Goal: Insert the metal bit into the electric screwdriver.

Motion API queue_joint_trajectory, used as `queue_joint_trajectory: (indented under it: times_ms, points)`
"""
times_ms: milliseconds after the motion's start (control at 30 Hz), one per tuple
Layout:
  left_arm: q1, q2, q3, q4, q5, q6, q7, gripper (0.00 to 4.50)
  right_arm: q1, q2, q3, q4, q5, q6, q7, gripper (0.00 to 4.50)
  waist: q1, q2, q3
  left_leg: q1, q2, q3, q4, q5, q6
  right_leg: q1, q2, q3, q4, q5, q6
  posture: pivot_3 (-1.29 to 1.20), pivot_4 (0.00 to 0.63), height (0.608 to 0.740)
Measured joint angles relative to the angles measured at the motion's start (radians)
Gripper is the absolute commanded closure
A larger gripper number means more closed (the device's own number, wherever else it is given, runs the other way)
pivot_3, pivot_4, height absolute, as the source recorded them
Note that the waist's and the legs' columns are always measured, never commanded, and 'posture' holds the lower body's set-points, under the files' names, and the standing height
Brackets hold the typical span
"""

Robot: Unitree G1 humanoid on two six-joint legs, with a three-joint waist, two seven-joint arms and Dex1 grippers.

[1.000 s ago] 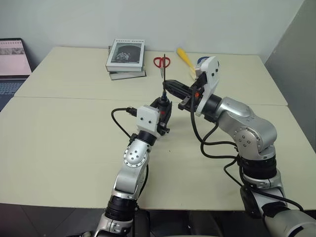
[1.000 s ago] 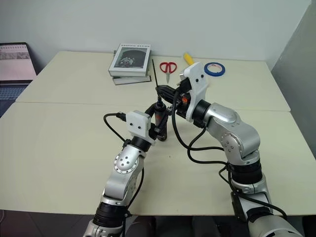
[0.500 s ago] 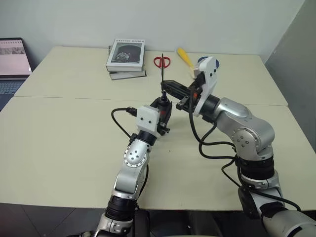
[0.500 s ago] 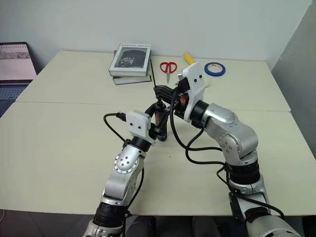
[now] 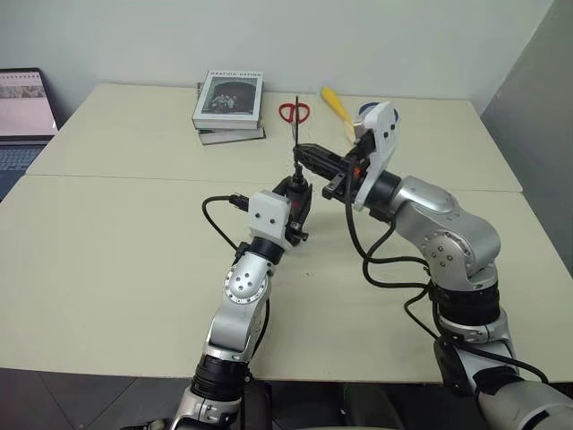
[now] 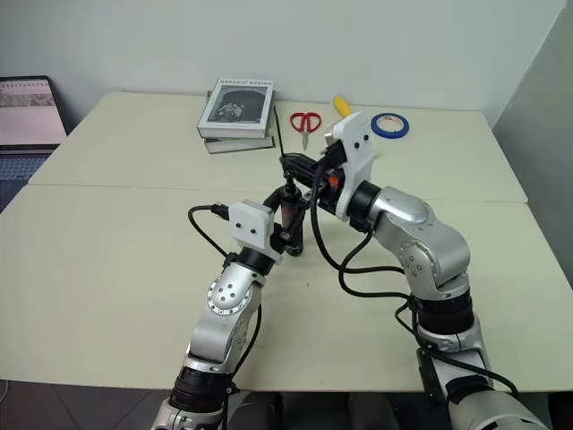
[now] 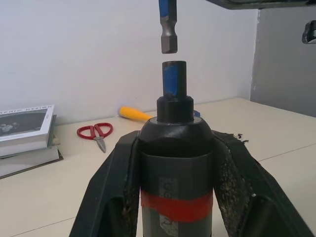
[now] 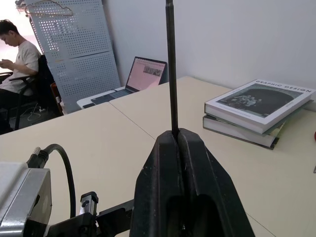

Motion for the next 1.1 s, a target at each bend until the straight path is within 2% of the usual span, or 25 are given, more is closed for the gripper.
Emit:
queue_joint_trajectory:
  times_ms: [1100]
  points:
    - [0.000, 0.000, -0.001, 0.000, 0.000, 0.000, 0.007, 2.84, 0.009, -0.001, 0.011, 0.020, -0.034, -0.030, 0.018, 4.50, 0.001, 0.000, 0.000, 0.000, 0.000, 0.000, 0.000, 0.000, 0.000, 0.000, 0.000, -0.001, 0.000, 0.002, -0.003, 0.00, 0.150, 0.740]
